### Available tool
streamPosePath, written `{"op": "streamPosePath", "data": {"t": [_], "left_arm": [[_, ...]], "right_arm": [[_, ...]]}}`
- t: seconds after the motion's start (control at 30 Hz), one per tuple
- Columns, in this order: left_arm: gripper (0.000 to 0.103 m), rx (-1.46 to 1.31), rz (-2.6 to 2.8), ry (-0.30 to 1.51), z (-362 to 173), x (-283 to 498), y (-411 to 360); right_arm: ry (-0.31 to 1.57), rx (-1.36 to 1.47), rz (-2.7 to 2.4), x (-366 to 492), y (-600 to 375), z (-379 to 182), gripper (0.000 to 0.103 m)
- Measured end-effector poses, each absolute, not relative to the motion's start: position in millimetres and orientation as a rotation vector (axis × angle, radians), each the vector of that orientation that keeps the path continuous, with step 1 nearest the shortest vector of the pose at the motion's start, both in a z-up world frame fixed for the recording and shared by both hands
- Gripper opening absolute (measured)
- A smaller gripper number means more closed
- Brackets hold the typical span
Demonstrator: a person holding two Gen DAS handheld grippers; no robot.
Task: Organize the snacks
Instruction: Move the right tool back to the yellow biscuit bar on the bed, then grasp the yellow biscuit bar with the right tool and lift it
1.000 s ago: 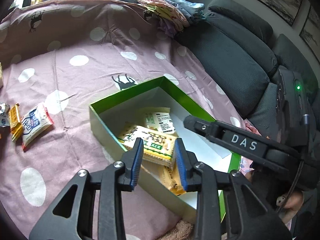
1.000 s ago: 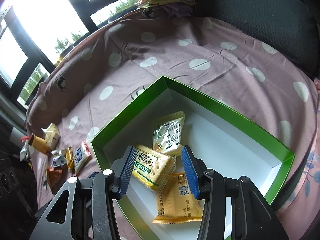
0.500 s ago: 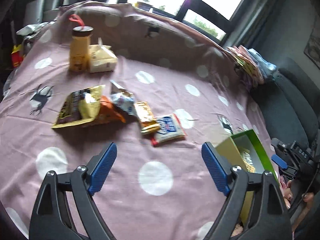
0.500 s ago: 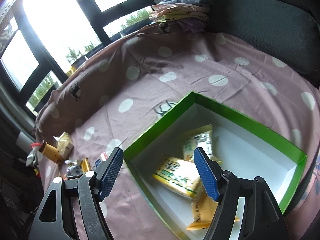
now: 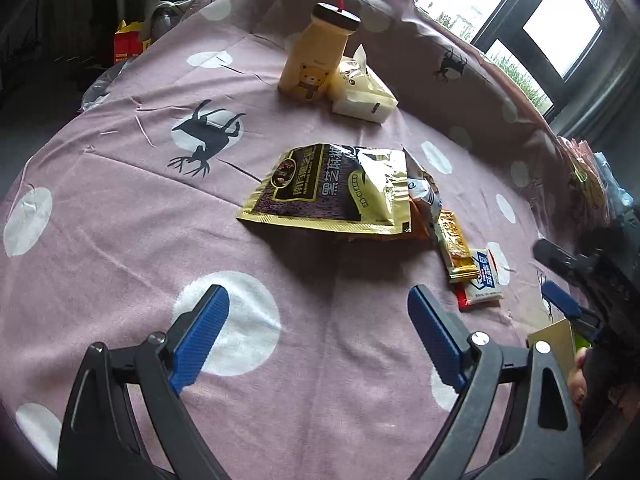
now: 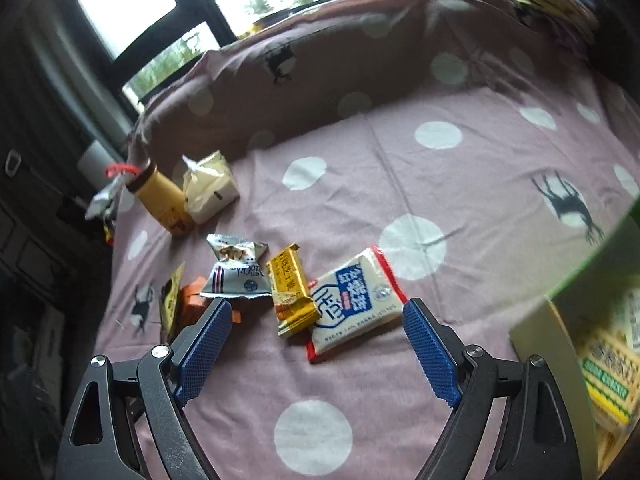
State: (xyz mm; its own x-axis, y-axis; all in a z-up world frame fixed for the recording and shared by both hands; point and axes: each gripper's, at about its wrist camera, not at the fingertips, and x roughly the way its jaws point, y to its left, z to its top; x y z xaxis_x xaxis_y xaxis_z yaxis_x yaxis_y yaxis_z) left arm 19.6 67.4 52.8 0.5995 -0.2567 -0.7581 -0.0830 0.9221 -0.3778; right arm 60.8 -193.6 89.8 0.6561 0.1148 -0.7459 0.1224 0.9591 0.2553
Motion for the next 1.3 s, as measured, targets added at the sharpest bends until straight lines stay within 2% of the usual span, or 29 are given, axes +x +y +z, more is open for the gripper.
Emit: {"op": "streamPosePath", "data": {"t": [0.1, 0.2, 0.3, 0.4, 0.47, 0.57, 0.9, 1.13, 1.3], "left_arm": [[0.091, -0.383, -0.078, 0.947, 50.0, 23.3, 66.1], [0.091, -0.376, -0.074, 0.960, 47.1, 27.2, 69.3], [0.091, -0.402, -0.063, 0.971, 45.0, 29.1, 75.7], [0.091, -0.424, -0.053, 0.986, 42.4, 30.8, 79.9], [0.091, -0.432, -0.057, 0.994, 41.8, 31.1, 80.3], [0.091, -0.424, -0.059, 0.993, 42.8, 30.1, 79.0], [0.091, -0.483, -0.090, 1.003, 43.2, 27.4, 84.0], [0.090, -0.468, -0.142, 1.013, 44.3, 24.4, 74.7], [0.084, -0.444, -0.201, 1.023, 45.0, 21.6, 61.8]], "right_arm": [[0.925, 0.179, 0.011, 91.7, -171.0, 66.8, 0.087], [0.965, 0.155, -0.009, 113.1, -164.3, 49.8, 0.078], [0.989, 0.105, 0.008, 122.6, -154.9, 38.0, 0.075], [0.998, 0.002, 0.010, 123.7, -142.9, 30.1, 0.062], [0.983, -0.054, -0.011, 121.3, -139.2, 29.3, 0.047], [0.965, -0.044, -0.025, 116.5, -141.1, 30.4, 0.037], [1.028, 0.058, 0.124, 47.9, -122.4, 49.5, 0.035], [1.203, 0.131, 0.183, 5.0, -115.5, 19.9, 0.036], [1.144, 0.209, 0.186, 5.8, -134.4, 35.1, 0.043]]}}
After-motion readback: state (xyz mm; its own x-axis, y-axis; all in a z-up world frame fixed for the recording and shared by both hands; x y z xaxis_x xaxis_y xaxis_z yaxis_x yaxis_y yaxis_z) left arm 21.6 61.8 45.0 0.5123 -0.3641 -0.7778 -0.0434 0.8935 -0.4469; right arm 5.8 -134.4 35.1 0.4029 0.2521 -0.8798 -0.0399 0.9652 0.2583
